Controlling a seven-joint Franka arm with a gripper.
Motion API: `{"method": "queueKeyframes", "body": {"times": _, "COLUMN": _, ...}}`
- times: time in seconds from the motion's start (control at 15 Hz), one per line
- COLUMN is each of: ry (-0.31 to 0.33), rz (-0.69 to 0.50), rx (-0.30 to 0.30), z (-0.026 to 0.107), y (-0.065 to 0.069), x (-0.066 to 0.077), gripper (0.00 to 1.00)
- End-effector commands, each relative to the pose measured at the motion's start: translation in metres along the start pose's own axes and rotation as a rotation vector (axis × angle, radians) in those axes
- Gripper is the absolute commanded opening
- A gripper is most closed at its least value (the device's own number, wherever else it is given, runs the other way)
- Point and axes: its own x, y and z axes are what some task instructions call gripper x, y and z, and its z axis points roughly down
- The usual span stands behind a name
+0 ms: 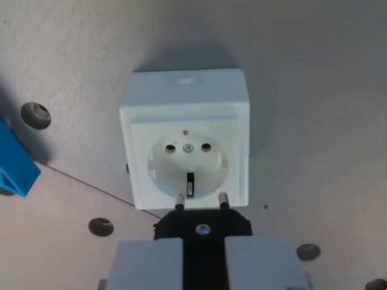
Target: Move above the white socket
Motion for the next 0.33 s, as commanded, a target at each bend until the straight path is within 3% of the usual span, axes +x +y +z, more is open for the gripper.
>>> {"method": "queueKeyframes", "body": {"times": 0.07, "ry": 0.098, "rz": -0.056, "rx": -0.059, "z": 0.0099, "y": -0.0049, "x": -0.0048, "gripper": 0.0}}
{"method": "queueKeyframes", "body": {"times": 0.33, "ry": 0.094, "rz": -0.051, "rx": -0.057, "z": 0.0145, "y": -0.0066, "x": -0.0051, "gripper": 0.0}}
